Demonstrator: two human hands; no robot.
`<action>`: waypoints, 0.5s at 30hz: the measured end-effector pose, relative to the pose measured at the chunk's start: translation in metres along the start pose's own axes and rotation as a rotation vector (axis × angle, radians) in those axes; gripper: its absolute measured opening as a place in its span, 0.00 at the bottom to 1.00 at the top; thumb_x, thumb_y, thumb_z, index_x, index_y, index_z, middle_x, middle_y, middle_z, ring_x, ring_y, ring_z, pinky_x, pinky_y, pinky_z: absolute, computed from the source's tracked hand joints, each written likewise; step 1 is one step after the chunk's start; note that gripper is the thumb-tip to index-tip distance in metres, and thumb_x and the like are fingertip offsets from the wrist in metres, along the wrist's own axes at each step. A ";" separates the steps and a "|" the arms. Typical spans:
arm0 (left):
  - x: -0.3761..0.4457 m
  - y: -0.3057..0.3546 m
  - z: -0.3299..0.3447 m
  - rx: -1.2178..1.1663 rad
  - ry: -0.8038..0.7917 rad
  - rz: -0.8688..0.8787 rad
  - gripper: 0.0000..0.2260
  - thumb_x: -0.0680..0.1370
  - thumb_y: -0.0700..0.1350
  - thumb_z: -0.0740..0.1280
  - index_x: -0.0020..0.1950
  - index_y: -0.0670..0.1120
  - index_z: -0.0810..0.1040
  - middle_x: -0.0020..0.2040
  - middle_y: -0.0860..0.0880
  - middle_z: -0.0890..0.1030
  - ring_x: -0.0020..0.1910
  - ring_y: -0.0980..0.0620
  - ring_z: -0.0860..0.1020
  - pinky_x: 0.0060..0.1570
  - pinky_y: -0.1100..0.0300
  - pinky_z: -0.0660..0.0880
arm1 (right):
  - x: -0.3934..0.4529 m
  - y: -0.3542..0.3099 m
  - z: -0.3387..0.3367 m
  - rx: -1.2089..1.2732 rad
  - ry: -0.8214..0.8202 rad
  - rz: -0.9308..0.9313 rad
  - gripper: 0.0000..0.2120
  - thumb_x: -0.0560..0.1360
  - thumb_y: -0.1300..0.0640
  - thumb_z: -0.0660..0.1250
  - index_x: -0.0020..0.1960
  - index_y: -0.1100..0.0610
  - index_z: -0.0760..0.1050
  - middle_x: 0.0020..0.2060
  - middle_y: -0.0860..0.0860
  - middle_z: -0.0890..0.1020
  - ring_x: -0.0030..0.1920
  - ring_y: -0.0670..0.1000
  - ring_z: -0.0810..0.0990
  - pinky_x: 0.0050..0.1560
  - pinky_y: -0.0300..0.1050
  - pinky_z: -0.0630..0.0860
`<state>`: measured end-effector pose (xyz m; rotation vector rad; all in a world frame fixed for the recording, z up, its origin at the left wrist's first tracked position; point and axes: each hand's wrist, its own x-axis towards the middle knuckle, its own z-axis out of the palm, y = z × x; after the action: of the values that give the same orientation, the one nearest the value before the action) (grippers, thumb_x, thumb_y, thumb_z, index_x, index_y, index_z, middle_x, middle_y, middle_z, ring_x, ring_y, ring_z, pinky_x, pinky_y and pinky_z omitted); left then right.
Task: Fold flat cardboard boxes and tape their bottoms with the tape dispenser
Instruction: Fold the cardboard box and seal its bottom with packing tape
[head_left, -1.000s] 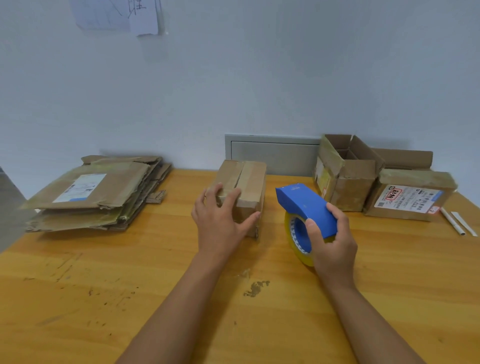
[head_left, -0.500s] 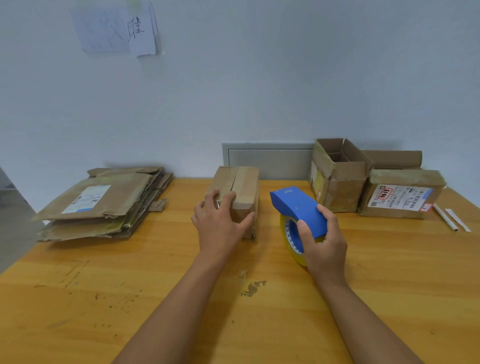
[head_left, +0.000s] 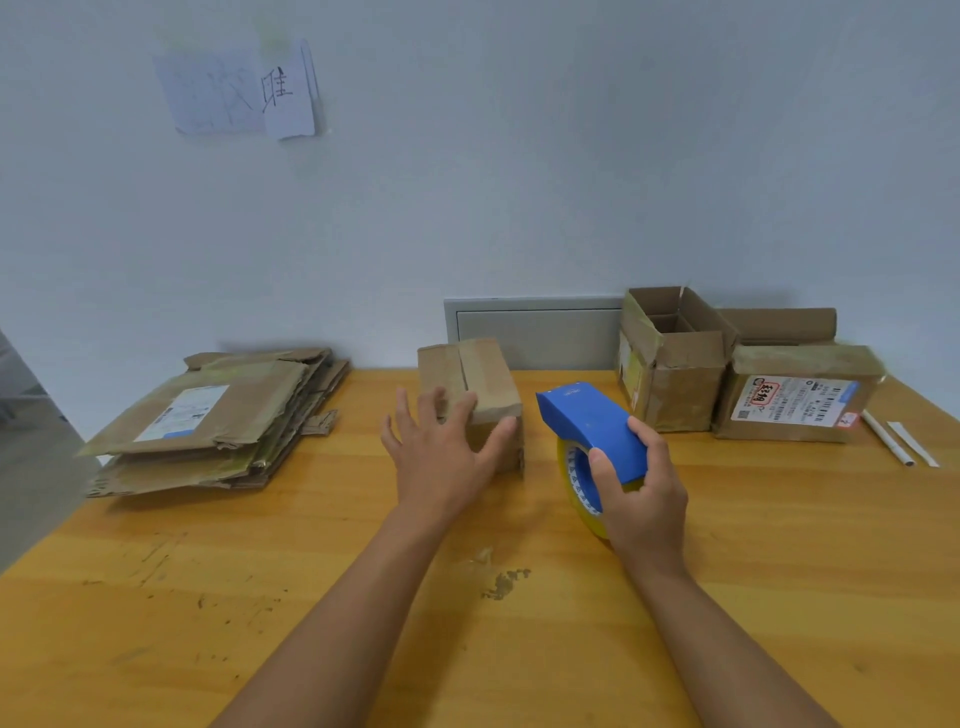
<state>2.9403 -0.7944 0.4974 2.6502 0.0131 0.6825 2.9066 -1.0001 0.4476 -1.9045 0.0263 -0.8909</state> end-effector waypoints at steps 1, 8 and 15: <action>0.004 -0.001 -0.002 -0.024 0.034 0.045 0.32 0.75 0.73 0.46 0.67 0.58 0.75 0.75 0.50 0.64 0.79 0.44 0.47 0.74 0.43 0.41 | 0.000 0.000 0.000 -0.001 0.000 0.006 0.28 0.74 0.41 0.65 0.70 0.52 0.69 0.57 0.49 0.77 0.51 0.51 0.78 0.45 0.46 0.78; 0.039 -0.002 -0.013 0.002 -0.069 0.361 0.16 0.81 0.58 0.61 0.60 0.51 0.81 0.60 0.52 0.80 0.58 0.49 0.75 0.53 0.58 0.67 | 0.000 0.000 0.000 -0.004 0.003 -0.019 0.31 0.73 0.36 0.61 0.70 0.52 0.70 0.56 0.49 0.77 0.50 0.50 0.77 0.42 0.38 0.73; 0.051 -0.001 -0.008 -0.018 -0.076 0.384 0.17 0.77 0.62 0.65 0.56 0.51 0.83 0.53 0.52 0.80 0.53 0.50 0.74 0.48 0.60 0.66 | 0.000 0.000 0.000 0.021 0.005 -0.004 0.31 0.72 0.36 0.61 0.69 0.52 0.70 0.57 0.47 0.76 0.51 0.50 0.77 0.44 0.40 0.74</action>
<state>2.9811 -0.7847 0.5269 2.6833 -0.5326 0.6925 2.9065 -1.0004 0.4473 -1.8834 0.0164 -0.8953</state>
